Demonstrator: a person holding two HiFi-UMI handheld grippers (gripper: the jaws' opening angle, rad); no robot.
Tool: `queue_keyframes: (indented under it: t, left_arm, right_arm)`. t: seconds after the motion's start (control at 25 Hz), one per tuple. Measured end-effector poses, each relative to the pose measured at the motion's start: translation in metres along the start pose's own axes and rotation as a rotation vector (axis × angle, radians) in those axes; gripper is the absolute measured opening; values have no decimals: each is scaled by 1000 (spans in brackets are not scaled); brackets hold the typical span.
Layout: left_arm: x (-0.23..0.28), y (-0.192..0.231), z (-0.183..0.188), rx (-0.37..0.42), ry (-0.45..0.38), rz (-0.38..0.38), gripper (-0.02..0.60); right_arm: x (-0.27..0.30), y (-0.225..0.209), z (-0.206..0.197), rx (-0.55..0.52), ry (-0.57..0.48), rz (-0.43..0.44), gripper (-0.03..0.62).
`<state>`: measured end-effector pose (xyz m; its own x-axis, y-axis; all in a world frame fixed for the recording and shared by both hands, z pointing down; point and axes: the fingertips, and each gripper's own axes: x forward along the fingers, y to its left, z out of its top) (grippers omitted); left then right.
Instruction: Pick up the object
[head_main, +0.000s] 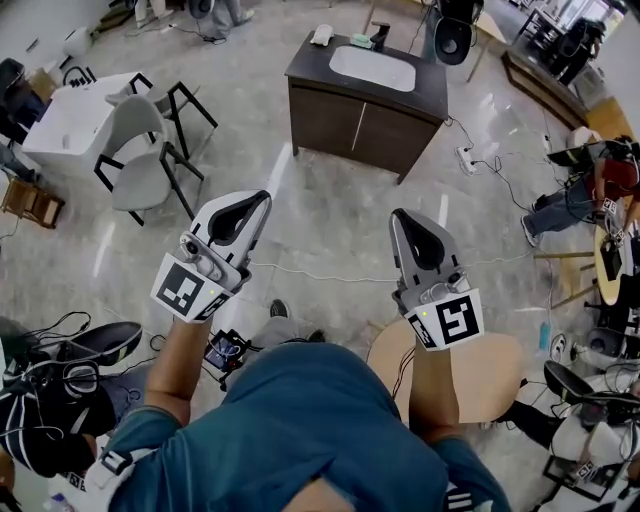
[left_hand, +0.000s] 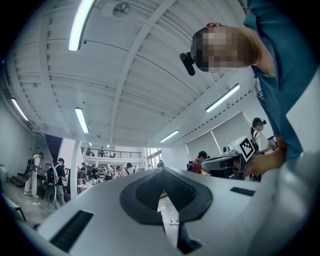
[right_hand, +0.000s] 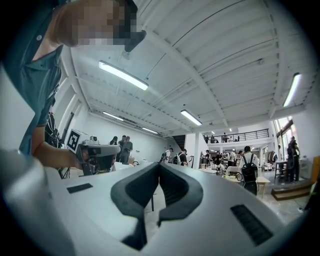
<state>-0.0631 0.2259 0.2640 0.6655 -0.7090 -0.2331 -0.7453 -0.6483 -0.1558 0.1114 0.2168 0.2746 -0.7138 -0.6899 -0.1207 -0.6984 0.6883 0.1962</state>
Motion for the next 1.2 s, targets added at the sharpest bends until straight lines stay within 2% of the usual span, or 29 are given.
queue_keyframes:
  t: [0.48,0.72,1.0,1.2]
  left_arm:
    - [43,87,-30,-48,22,-44,5]
    - [56,133,-27,-52,-17,-76,5]
    - [59,166,-44,-68,-15,-88,5]
    - [74,181,-55,-70,-4,-91,5]
  right_arm:
    - [83,-31,-15,4,34,-48,15]
    - [125,-39,-9,-21,39,-82,15]
    - [158,-37,-23,-16,52,-94,14]
    - [174,-54,-32,-11,53,-98,14]
